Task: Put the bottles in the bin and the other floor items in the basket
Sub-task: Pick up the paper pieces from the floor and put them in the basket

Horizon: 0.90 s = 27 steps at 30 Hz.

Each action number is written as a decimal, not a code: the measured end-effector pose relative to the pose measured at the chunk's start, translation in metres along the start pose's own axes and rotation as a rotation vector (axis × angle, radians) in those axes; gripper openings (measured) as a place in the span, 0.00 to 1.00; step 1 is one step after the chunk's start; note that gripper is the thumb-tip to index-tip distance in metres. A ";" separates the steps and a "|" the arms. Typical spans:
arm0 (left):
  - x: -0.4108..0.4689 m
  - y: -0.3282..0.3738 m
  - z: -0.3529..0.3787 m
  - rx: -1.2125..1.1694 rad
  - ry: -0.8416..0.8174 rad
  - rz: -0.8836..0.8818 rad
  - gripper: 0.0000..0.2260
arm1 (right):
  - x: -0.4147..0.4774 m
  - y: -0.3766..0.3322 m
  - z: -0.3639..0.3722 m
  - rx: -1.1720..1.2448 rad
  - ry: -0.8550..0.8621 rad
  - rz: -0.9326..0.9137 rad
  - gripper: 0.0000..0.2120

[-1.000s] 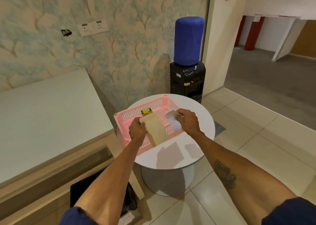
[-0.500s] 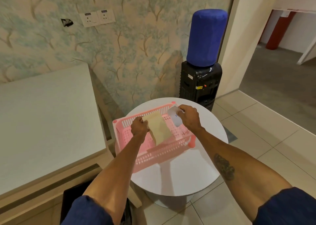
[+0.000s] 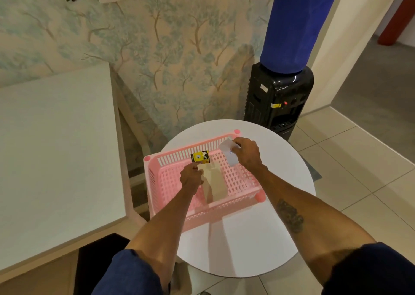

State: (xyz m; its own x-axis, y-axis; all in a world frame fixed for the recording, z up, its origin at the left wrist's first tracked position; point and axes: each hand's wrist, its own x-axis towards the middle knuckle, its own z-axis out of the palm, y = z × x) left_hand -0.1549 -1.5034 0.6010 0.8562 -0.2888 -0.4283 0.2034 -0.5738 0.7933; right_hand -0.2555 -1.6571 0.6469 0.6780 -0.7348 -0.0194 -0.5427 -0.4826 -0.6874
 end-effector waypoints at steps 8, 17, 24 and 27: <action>0.019 -0.001 0.014 0.163 0.020 -0.070 0.08 | 0.045 0.019 0.026 0.003 -0.106 0.083 0.09; 0.040 -0.004 0.029 0.053 0.065 -0.161 0.12 | 0.075 0.038 0.055 0.027 -0.151 0.194 0.11; 0.054 -0.009 0.035 -0.075 0.078 -0.192 0.09 | 0.086 0.052 0.069 0.086 -0.154 0.251 0.15; 0.058 -0.009 0.040 -0.034 0.065 -0.185 0.10 | 0.093 0.058 0.075 0.053 -0.175 0.210 0.15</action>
State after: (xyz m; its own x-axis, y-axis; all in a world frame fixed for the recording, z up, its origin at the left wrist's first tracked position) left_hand -0.1257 -1.5458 0.5515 0.8315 -0.1304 -0.5400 0.3747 -0.5861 0.7185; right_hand -0.1864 -1.7177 0.5511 0.6310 -0.7204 -0.2878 -0.6573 -0.2995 -0.6916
